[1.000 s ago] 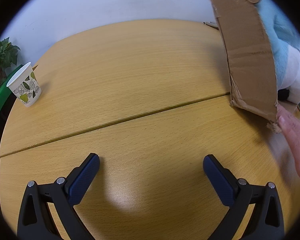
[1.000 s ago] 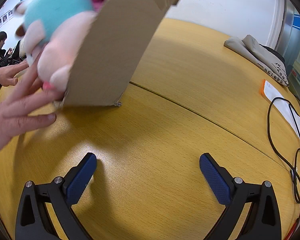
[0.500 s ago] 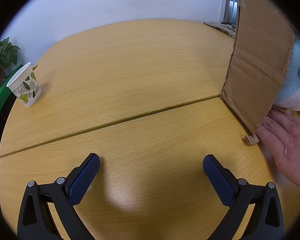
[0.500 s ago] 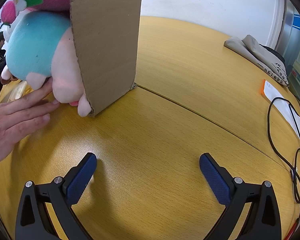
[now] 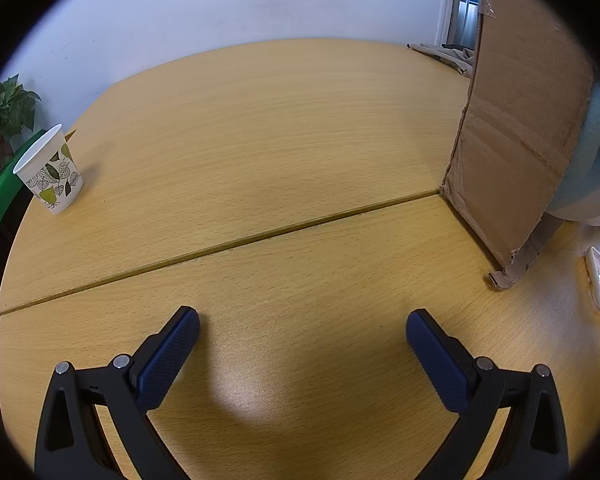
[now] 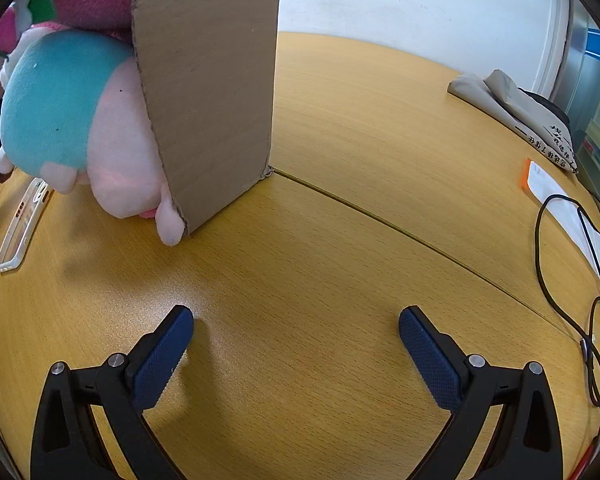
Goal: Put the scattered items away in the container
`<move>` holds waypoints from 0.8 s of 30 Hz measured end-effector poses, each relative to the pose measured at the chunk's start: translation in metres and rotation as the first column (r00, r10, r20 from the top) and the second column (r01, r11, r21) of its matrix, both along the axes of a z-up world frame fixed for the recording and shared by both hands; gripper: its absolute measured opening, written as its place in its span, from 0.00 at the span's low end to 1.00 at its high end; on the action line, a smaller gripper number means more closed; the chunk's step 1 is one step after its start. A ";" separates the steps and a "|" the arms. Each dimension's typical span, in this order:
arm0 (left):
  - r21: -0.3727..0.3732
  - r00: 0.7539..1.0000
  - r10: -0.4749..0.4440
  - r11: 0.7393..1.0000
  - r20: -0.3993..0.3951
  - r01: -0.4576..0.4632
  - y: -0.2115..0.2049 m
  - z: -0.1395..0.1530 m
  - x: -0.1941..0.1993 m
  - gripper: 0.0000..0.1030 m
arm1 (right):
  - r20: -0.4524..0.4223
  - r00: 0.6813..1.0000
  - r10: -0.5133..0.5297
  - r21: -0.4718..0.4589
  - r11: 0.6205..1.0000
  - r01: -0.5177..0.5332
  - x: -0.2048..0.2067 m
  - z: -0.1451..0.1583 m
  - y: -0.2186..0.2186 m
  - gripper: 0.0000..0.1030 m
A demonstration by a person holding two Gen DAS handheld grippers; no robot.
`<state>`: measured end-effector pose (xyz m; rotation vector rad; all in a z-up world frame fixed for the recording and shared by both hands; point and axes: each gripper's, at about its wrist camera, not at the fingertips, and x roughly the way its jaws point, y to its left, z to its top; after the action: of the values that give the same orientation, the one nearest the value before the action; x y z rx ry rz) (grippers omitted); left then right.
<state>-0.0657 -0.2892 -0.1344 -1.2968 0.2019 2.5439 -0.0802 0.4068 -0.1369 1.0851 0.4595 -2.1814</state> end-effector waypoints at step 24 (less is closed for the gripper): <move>0.001 1.000 -0.002 1.000 0.000 0.002 0.000 0.002 0.006 1.00 | 0.000 1.000 0.001 0.000 1.000 -0.001 0.000 0.000 0.000 1.00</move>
<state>-0.0593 -0.2894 -0.1322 -1.2953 0.2024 2.5422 -0.0805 0.4071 -0.1371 1.0844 0.4598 -2.1807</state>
